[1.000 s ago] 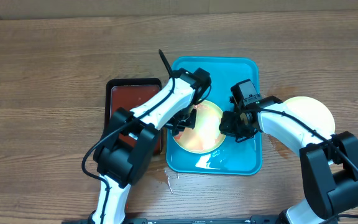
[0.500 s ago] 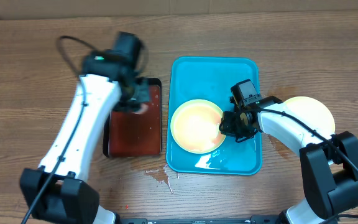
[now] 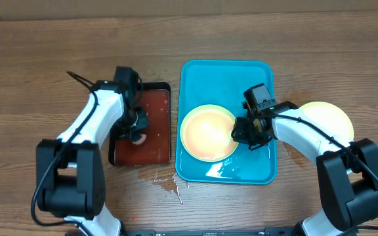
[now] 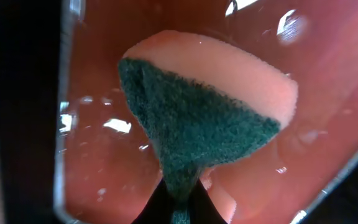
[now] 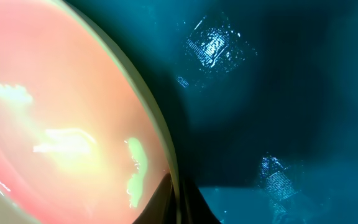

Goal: Clean dirty plates on tray and stack at the side
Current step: 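Return the sponge to the black water tray with the left gripper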

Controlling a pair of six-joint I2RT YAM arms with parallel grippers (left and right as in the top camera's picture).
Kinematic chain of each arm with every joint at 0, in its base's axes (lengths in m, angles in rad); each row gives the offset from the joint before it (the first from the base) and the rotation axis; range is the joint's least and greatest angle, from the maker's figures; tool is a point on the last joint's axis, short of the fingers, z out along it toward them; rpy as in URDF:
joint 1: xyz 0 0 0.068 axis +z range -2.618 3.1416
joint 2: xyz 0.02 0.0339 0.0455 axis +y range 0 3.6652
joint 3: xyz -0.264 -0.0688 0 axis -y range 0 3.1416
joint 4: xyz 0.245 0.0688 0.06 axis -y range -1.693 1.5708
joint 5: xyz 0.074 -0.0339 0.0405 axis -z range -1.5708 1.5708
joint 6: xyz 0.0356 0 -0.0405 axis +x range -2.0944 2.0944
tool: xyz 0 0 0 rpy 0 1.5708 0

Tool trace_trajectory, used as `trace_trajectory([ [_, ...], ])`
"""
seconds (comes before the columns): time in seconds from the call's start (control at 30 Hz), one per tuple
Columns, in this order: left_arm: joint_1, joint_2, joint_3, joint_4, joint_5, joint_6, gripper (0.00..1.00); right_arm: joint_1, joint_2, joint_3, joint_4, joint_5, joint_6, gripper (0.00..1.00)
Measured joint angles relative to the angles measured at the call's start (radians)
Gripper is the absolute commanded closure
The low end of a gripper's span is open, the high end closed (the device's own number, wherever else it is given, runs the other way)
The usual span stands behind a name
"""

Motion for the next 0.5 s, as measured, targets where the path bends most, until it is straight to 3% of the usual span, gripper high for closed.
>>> trace_trajectory([
  [0.17,0.000,0.015,0.009,-0.024,0.046,0.013,0.56,0.000,0.000,0.000,-0.002,0.000,0.000,0.96],
  [0.33,0.003,0.007,0.115,-0.156,0.067,0.037,0.00,0.000,-0.001,0.025,-0.079,0.027,-0.001,0.96],
  [0.5,0.041,-0.079,0.294,-0.269,0.076,0.058,0.00,0.015,-0.017,0.156,-0.268,0.121,-0.051,0.96],
])
